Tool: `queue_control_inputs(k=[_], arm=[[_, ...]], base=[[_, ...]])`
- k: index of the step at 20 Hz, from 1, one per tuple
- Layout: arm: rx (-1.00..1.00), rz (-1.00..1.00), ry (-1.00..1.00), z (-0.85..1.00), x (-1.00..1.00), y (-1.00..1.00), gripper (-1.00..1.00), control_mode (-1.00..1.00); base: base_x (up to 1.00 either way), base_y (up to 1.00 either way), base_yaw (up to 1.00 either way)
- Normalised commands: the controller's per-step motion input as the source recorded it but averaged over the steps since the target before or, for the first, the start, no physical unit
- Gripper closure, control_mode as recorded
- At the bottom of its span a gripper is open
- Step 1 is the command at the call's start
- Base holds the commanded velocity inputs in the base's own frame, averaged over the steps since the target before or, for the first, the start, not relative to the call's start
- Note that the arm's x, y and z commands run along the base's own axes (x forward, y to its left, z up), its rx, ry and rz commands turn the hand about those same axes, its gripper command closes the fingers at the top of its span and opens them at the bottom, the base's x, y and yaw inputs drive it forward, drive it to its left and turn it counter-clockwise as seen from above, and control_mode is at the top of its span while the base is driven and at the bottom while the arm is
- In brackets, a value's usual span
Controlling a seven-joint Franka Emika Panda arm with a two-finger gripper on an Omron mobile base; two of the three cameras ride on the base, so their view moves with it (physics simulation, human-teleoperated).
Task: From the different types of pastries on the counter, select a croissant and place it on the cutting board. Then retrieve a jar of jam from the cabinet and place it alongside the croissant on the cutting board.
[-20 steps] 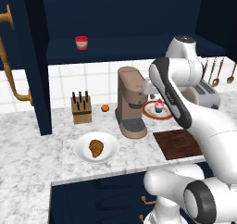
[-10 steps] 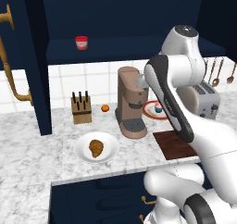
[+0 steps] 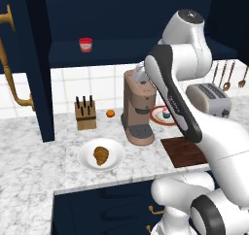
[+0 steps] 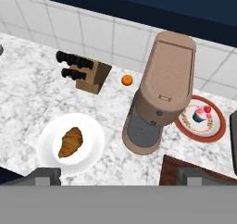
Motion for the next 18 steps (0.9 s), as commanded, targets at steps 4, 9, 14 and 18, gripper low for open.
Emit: queue_control_inputs(k=[4,9,14,18], arm=[[-0.02,0.04,-0.13,0.4,-0.06,0.51,-1.0,-1.0],[-0.07,0.02,-0.21,0.44,0.0,0.68,-1.0,-1.0],[0.01,0.0,-0.11,0.55,0.0,0.46,-1.0,-1.0],[0.2,-0.05,0.0,0.34,0.0,0.07,-1.0,-1.0]], base=[[0.0,0.0,0.0],[0.0,0.0,0.0],[0.0,0.0,0.0],[0.0,0.0,0.0]])
